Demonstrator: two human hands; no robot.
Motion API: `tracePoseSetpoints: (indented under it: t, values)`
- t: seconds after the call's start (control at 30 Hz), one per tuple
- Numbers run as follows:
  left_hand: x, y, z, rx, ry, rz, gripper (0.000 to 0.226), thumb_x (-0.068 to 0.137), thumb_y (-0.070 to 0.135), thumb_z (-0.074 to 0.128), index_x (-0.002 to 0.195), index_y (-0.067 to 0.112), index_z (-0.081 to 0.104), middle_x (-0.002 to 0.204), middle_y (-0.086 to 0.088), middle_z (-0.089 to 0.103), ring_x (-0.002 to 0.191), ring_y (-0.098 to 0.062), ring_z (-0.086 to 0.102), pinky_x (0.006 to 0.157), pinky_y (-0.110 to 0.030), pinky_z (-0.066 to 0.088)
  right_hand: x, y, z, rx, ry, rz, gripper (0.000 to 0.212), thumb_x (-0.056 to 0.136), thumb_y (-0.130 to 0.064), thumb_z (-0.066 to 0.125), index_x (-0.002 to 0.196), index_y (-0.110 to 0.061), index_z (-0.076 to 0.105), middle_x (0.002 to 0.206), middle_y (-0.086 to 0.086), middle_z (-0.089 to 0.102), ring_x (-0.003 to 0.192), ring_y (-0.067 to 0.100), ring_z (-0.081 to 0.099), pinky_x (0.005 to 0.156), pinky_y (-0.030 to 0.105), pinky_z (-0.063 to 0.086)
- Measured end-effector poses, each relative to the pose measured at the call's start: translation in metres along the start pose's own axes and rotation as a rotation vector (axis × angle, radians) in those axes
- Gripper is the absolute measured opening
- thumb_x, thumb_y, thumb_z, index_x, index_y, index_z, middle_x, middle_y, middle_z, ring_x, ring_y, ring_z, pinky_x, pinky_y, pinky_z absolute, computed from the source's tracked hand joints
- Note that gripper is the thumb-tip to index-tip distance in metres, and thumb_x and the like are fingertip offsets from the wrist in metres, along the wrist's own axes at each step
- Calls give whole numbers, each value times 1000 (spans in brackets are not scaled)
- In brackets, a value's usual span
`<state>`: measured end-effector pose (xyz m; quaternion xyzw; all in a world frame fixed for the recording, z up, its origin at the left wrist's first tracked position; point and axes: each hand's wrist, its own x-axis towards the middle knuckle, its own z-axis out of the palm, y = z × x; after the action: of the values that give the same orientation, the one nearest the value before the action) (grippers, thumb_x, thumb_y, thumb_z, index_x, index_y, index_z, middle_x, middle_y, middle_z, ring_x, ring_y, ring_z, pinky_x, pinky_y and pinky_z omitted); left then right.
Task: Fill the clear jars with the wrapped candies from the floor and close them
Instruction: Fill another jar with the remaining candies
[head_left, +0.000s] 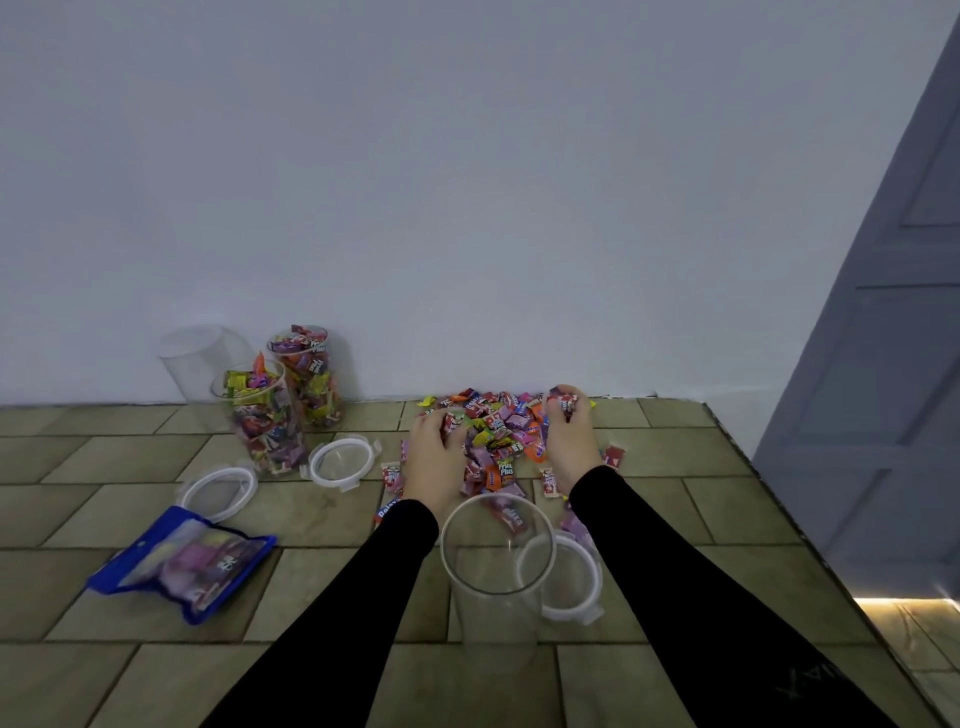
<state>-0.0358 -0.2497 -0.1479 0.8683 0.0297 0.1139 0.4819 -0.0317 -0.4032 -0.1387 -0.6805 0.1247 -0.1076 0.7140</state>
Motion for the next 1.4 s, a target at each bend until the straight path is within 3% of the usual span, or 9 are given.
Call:
tracePoseSetpoints:
  t: [0.1,0.27,0.47,0.7,0.8,1.0,1.13,1.33,1.4]
  values:
    - [-1,9,-5,-57,24,4,33,99,17,50,126,-2,54,121,-16,54,105,-24,51,82,-22,36,-2,-7,3,190,24,115,34,99,-33,42,132,-25,42,114,7,57,103,23,57,88,42,51]
    - [-4,28,-18,-228,59,64,25,97,21,51,120,19,60,112,-13,61,96,-32,61,87,-44,52,-15,-33,2,409,9,124,22,104,-20,39,124,-23,46,96,7,56,92,28,57,69,39,52]
    - [-21,48,-36,-299,130,184,23,98,13,51,116,21,61,117,-8,60,85,0,58,67,-1,41,-36,-52,1,413,53,-10,11,103,-21,40,110,-26,47,74,-1,46,54,10,36,38,16,29]
    - [-54,56,-48,-313,167,277,23,97,12,53,112,28,61,116,-6,60,101,-9,58,78,-6,40,-69,-58,0,410,80,-82,17,102,-24,41,117,-25,47,91,4,45,61,12,33,39,11,30]
    - [-70,58,-50,-307,177,322,26,96,11,54,111,31,60,115,-1,58,106,-11,57,90,-20,43,-83,-59,2,384,116,-158,19,102,-22,42,121,-21,45,100,2,52,64,11,43,51,14,38]
    - [-95,59,-50,-244,194,395,26,96,6,53,115,21,61,111,-1,52,96,19,46,80,1,32,-104,-54,5,361,166,-218,21,103,-18,39,124,-17,42,95,-15,51,76,0,53,56,3,38]
    - [-104,63,-52,-236,200,456,28,94,1,53,112,22,60,112,-3,53,99,19,46,82,2,31,-112,-55,8,328,176,-268,20,103,-18,37,123,-18,41,100,-8,54,51,-8,47,48,5,37]
    - [-108,56,-53,-250,197,455,31,94,2,55,110,28,61,111,0,55,99,10,50,81,-1,34,-115,-60,10,314,207,-299,19,103,-15,37,122,-17,40,103,-12,49,72,-16,51,59,0,37]
    - [-108,56,-50,-262,197,470,31,93,1,55,110,26,61,110,0,55,98,9,51,81,-2,35,-114,-61,12,313,220,-296,16,103,-16,38,118,-23,39,111,-6,50,90,-3,53,62,0,37]
